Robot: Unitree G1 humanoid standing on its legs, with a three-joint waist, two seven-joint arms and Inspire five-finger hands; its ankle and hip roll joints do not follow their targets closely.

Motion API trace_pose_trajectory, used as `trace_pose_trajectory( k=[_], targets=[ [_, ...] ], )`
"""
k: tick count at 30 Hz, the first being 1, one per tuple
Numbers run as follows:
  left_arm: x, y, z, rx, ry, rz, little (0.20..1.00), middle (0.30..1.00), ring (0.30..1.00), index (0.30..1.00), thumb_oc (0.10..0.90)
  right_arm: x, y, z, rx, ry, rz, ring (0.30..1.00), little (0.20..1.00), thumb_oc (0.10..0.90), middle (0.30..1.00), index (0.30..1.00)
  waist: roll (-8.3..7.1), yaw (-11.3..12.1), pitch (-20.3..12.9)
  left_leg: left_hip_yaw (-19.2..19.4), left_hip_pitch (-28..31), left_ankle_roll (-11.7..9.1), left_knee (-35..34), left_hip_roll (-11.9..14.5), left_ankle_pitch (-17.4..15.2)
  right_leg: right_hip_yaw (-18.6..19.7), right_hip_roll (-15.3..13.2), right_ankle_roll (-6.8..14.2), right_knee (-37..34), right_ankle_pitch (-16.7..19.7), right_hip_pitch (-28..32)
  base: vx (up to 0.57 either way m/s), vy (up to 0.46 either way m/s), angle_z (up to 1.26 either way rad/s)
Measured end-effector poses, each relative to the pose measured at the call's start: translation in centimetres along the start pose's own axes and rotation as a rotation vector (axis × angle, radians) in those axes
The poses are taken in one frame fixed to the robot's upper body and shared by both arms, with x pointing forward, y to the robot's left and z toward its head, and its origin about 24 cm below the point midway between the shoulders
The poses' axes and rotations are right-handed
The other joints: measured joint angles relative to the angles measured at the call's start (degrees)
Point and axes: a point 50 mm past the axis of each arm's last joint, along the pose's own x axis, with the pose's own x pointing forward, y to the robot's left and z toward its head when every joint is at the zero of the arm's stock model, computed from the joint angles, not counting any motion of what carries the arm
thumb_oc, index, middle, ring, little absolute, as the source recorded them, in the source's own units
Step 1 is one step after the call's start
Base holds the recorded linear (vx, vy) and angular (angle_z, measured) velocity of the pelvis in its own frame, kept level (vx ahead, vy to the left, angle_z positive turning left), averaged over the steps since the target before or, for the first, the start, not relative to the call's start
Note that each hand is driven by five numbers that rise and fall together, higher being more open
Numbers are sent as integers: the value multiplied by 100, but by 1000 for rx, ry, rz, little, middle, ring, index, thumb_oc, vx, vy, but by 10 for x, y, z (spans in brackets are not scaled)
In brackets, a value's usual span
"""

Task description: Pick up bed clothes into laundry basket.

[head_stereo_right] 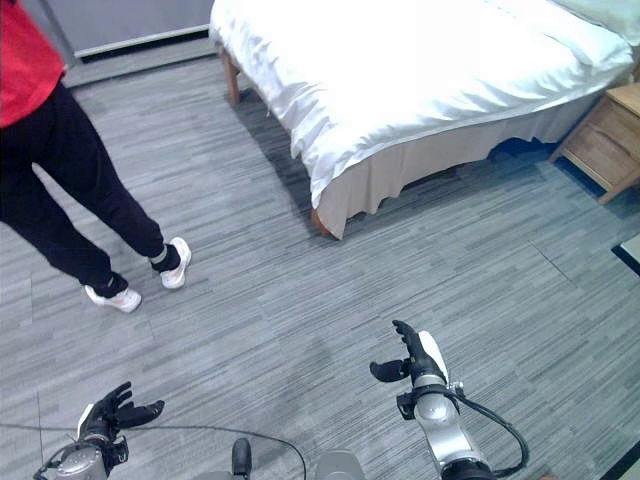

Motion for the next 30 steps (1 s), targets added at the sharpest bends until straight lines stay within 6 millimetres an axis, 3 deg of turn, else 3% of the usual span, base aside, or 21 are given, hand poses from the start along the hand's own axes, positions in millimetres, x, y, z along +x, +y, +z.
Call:
trace_pose_trajectory(
  k=[2, 6, 7, 10, 15, 18, 19, 22, 30],
  targets=[
    [-3, 15, -8, -59, 24, 54, 900, 900, 900, 900, 800, 2, 0, 6, 25, -17, -1, 900, 900, 800, 900, 900, -118, 38, -73, -36, 82, -51, -4, -73, -54, -18, -142, 77, -1045, 679, 126, 54, -92, 24],
    [-11, 34, -25, -90, 70, 123, 900, 900, 900, 900, 800, 4, -2, 11, 33, -35, -11, 900, 900, 800, 900, 900, -103, 170, -210, -16, 289, -224, -19, 11, -232, -26, -67, 2, -1626, 1673, 466, 41, -63, -5],
    [-15, 35, -32, -103, 87, 125, 900, 900, 900, 900, 800, 4, -5, 11, 41, -36, -15, 900, 900, 800, 900, 900, 37, 184, -281, -24, 338, -294, -35, 182, -296, -35, 98, -73, -1628, 1729, 509, 26, -47, -2],
    [-16, 35, -34, -117, 89, 125, 900, 900, 900, 900, 800, 4, -15, 22, 41, -85, -33, 900, 900, 800, 900, 900, 196, 178, -366, -17, 346, -394, -34, 409, -336, -79, 332, -207, -1627, 1729, 545, 9, -24, -2],
    [-11, 31, -1, -176, -46, 98, 900, 900, 900, 900, 800, 4, -37, 41, 1, -171, -71, 900, 900, 800, 900, 900, 203, 179, -370, -24, 359, -425, -12, 439, -343, -158, 354, -235, -1627, 1728, 552, -18, -7, 0],
    [-9, 34, 15, -168, -100, 96, 900, 900, 900, 900, 800, 5, -39, 48, 1, -200, -74, 900, 900, 800, 900, 900, 201, 158, -371, -21, 369, -427, -9, 432, -344, -157, 348, -235, -1627, 1728, 554, 4, -11, 0],
    [-12, 31, 33, -171, -186, 96, 900, 900, 900, 900, 800, 4, -37, 52, 3, -221, -66, 900, 900, 800, 900, 900, 198, 193, -369, -22, 381, -435, -26, 434, -358, -160, 349, -234, -1627, 1723, 565, 51, -9, 0],
    [-8, 21, 45, -198, -223, 72, 900, 900, 900, 900, 800, 4, -33, 53, 0, -227, -51, 900, 900, 800, 900, 900, 218, 236, -378, -23, 390, -442, -12, 435, -356, -161, 351, -234, -1625, 1722, 574, -11, -5, 0],
    [-8, 11, 30, -201, -168, 43, 900, 900, 900, 900, 800, 3, -29, 52, -9, -225, -37, 900, 900, 800, 900, 900, 215, 222, -377, -26, 389, -433, -10, 436, -363, -165, 351, -238, -1627, 1723, 572, -5, -2, 0]
  ],
)
